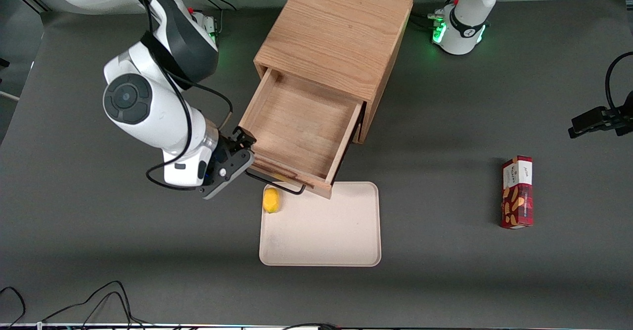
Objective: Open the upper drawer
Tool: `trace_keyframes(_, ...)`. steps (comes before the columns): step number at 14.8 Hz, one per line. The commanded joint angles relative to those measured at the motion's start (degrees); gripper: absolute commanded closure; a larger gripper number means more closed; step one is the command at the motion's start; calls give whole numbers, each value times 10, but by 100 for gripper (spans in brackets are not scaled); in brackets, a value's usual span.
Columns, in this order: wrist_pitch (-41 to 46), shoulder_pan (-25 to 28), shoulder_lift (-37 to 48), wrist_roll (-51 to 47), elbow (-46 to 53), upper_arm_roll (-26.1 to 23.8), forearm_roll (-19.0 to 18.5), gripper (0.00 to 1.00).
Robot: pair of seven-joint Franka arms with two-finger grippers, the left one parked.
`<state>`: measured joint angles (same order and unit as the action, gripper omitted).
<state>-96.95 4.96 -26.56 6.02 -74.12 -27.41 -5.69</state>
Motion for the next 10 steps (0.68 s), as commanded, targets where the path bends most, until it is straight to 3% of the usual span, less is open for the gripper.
trace_keyframes(1,43,-4,72,-26,-44,1,-18,0)
trace_keyframes(7,95,-85,232,-45,-167,-7,0,0)
trace_keyframes(10,94,-163,299,-54,-223,-8,61,0)
